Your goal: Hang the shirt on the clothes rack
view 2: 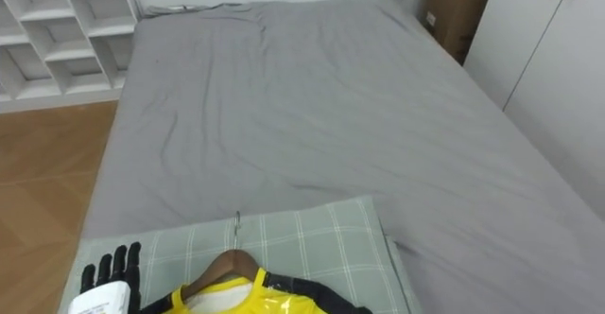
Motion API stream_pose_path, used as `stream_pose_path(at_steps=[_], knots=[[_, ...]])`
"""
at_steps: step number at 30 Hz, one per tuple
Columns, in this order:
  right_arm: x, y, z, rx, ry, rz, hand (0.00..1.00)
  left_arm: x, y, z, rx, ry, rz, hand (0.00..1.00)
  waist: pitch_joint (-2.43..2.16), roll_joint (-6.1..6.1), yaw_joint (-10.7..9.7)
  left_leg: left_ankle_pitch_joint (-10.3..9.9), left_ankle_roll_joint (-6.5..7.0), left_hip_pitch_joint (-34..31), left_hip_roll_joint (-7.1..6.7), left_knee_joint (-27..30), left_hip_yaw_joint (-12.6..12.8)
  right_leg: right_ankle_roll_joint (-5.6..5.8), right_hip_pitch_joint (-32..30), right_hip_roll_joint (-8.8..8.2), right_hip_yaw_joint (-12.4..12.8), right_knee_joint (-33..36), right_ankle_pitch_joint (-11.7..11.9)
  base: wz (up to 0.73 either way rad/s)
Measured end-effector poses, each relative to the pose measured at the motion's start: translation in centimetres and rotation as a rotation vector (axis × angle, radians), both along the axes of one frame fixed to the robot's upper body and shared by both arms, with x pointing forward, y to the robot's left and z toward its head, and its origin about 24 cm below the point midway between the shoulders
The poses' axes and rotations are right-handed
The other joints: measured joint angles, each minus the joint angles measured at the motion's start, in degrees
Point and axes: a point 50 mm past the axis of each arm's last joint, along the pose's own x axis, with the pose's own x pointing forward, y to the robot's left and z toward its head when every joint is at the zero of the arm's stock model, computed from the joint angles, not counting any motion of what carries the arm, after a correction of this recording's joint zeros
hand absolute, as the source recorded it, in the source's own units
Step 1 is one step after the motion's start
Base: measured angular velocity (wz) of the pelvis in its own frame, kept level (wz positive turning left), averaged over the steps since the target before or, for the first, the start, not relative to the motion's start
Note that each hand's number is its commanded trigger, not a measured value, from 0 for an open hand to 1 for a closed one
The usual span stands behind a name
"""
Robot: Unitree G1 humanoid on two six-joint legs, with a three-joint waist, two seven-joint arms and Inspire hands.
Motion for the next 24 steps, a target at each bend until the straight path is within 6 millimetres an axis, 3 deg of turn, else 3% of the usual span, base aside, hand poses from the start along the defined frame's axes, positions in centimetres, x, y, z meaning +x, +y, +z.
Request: stream_pose_path(at_steps=[7, 10, 24], knots=[[3.6, 0.8, 0.4, 0.04, -0.133, -0.035, 0.0, 1.4, -1.8, -0.4, -0.003, 0.028, -0.079, 0.0, 0.43, -0.66, 0.0, 0.0, -0.01, -0.7, 0.12, 0.2, 0.0, -0.08, -0.4, -0.01, -0.5, -0.2, 0.0, 0.0], [4.2, 0.9, 0.5, 0.05, -0.161, -0.052, 0.0, 1.7, -2.0, -0.3, -0.002, 0.027, -0.084, 0.0, 0.3, -0.83, 0.0, 0.0, -0.01, -2.1, 0.09, 0.3, 0.0, -0.14, -1.6, -0.11, -0.7, -0.1, 0.1, 0.0], [4.0, 0.8, 0.4, 0.061, -0.173, -0.125, 0.0, 2.8, -2.7, -0.3, -0.012, 0.023, -0.104, 0.0, 0.3, -0.8, 0.1, 0.3, -0.13, -4.4, 0.09, 0.3, -0.3, -0.31, -3.9, -0.12, -0.7, -0.2, 0.2, 0.0]])
